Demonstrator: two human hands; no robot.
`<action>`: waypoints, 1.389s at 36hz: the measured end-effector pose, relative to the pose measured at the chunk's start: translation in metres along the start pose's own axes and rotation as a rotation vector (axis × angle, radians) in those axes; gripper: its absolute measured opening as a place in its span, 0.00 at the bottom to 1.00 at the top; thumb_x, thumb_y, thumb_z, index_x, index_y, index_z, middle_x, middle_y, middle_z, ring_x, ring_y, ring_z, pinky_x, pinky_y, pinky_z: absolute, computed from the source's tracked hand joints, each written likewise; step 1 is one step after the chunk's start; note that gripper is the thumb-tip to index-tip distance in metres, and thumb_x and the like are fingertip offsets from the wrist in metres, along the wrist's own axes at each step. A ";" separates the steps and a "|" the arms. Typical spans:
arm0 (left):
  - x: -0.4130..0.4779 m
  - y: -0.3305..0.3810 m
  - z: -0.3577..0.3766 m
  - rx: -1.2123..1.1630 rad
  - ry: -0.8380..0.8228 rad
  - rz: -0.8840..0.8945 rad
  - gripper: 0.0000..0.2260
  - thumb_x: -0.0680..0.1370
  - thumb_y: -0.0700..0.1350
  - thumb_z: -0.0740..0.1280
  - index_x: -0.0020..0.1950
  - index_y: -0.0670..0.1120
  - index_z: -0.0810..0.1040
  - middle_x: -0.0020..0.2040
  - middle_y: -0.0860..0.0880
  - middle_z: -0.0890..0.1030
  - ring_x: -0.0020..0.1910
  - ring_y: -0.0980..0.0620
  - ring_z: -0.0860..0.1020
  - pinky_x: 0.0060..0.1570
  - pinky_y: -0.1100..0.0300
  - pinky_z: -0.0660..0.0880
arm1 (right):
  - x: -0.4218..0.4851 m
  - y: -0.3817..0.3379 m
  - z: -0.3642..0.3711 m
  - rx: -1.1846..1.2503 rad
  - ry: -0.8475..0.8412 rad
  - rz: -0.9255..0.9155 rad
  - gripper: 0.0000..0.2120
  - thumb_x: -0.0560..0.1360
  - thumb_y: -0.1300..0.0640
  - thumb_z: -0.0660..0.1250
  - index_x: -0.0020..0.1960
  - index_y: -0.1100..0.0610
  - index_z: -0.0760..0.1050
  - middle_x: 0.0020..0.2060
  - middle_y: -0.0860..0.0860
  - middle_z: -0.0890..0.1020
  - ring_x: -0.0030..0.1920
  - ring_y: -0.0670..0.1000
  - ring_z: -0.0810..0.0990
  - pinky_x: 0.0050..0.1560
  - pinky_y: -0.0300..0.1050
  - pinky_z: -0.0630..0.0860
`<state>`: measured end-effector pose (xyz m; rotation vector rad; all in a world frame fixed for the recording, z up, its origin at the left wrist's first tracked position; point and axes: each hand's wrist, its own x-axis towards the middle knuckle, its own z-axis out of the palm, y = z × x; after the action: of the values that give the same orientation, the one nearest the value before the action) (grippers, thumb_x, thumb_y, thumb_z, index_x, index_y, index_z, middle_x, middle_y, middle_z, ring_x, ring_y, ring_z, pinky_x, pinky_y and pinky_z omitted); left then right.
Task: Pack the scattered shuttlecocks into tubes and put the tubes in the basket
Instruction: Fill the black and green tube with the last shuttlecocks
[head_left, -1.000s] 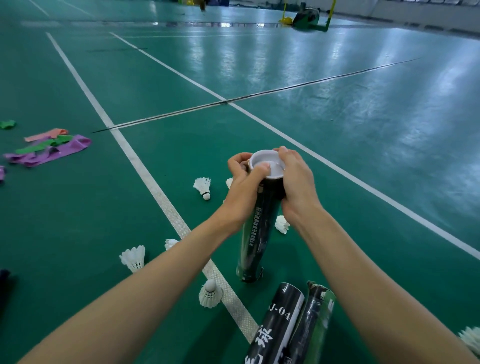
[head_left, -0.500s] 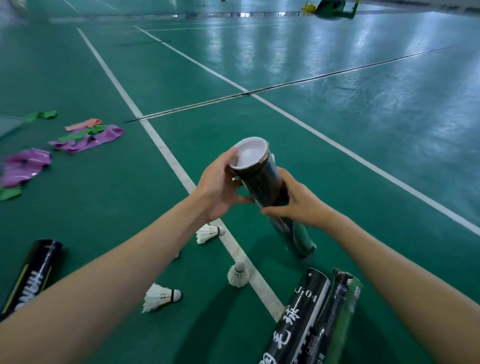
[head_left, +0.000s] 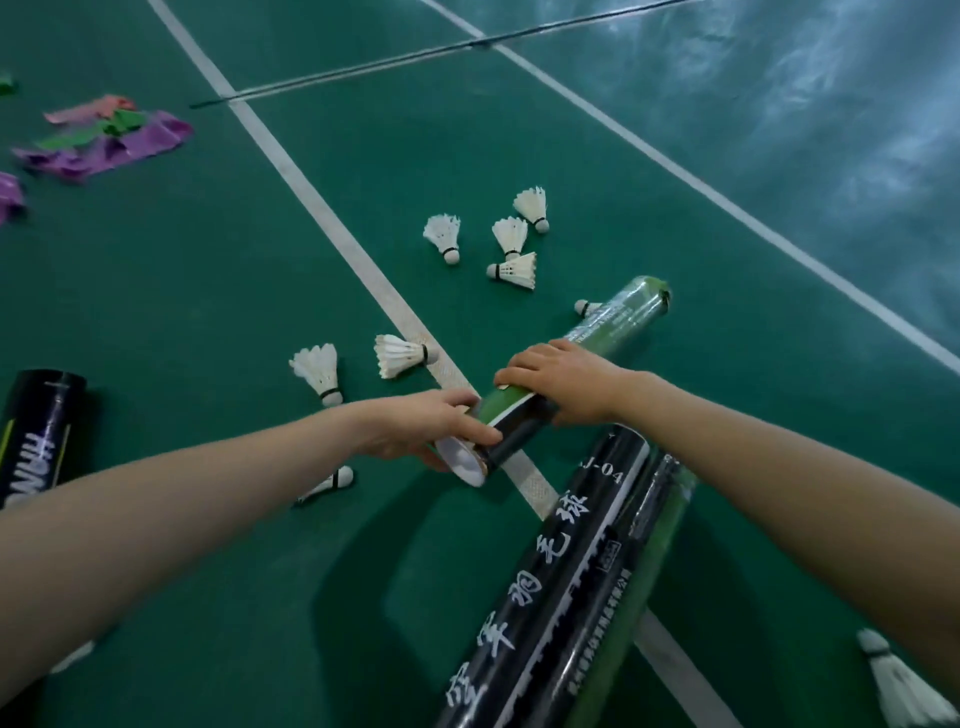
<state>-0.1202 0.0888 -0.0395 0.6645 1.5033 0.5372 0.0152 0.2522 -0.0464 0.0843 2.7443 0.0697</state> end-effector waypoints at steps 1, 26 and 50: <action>0.001 -0.007 0.001 -0.034 -0.002 -0.009 0.13 0.76 0.44 0.71 0.58 0.51 0.72 0.51 0.47 0.81 0.44 0.50 0.80 0.51 0.51 0.76 | 0.001 -0.001 0.005 0.016 -0.019 -0.004 0.38 0.70 0.49 0.71 0.74 0.46 0.57 0.70 0.49 0.67 0.71 0.53 0.64 0.71 0.52 0.57; -0.008 -0.108 0.042 0.489 -0.062 -0.219 0.23 0.74 0.47 0.72 0.66 0.44 0.70 0.57 0.48 0.76 0.54 0.49 0.75 0.50 0.59 0.72 | 0.012 -0.065 0.050 0.215 -0.280 -0.242 0.30 0.71 0.38 0.69 0.69 0.49 0.69 0.62 0.48 0.76 0.61 0.50 0.74 0.62 0.52 0.72; -0.090 -0.206 -0.133 0.612 1.187 -0.248 0.18 0.75 0.41 0.67 0.64 0.45 0.71 0.68 0.42 0.64 0.69 0.42 0.60 0.68 0.51 0.56 | 0.187 -0.180 -0.021 0.496 -0.126 -0.272 0.35 0.70 0.44 0.73 0.72 0.49 0.63 0.68 0.53 0.66 0.68 0.54 0.63 0.68 0.52 0.65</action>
<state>-0.2707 -0.1125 -0.1109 0.6119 2.8947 0.2469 -0.1739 0.0848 -0.1092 -0.1439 2.5571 -0.6662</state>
